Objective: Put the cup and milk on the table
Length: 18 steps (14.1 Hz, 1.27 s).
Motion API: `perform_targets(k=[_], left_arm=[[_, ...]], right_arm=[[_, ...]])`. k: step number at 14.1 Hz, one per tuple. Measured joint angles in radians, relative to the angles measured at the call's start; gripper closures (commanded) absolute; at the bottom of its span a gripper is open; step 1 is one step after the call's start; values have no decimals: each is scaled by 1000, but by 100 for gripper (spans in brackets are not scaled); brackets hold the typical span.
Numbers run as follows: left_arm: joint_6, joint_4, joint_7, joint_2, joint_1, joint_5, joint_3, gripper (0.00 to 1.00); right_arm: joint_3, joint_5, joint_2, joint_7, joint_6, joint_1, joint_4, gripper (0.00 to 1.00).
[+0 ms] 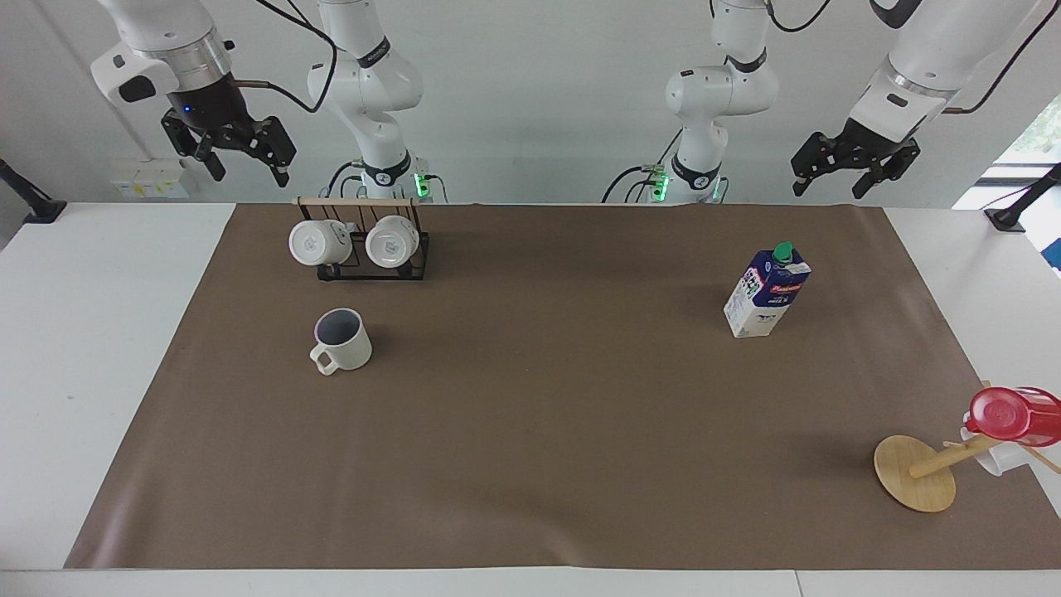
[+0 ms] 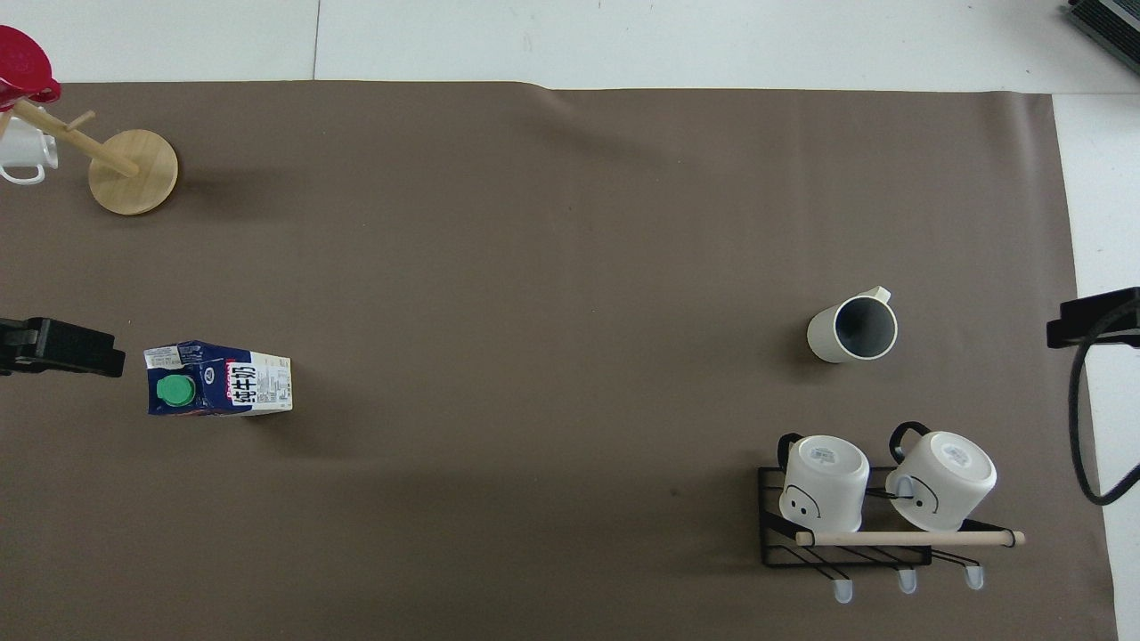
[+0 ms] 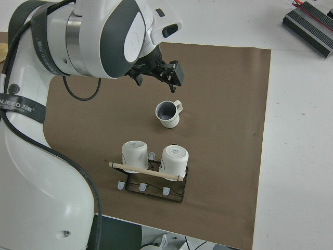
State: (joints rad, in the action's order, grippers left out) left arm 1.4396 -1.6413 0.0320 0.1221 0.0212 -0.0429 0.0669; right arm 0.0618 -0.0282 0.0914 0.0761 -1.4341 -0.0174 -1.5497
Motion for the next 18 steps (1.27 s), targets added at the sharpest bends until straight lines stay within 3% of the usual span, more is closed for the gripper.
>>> perform_targets(k=[18], left_arm=[[0,0,0,0,0,0,0,0]], right_arm=[[0,0,5,0,-24,0,-23,0]])
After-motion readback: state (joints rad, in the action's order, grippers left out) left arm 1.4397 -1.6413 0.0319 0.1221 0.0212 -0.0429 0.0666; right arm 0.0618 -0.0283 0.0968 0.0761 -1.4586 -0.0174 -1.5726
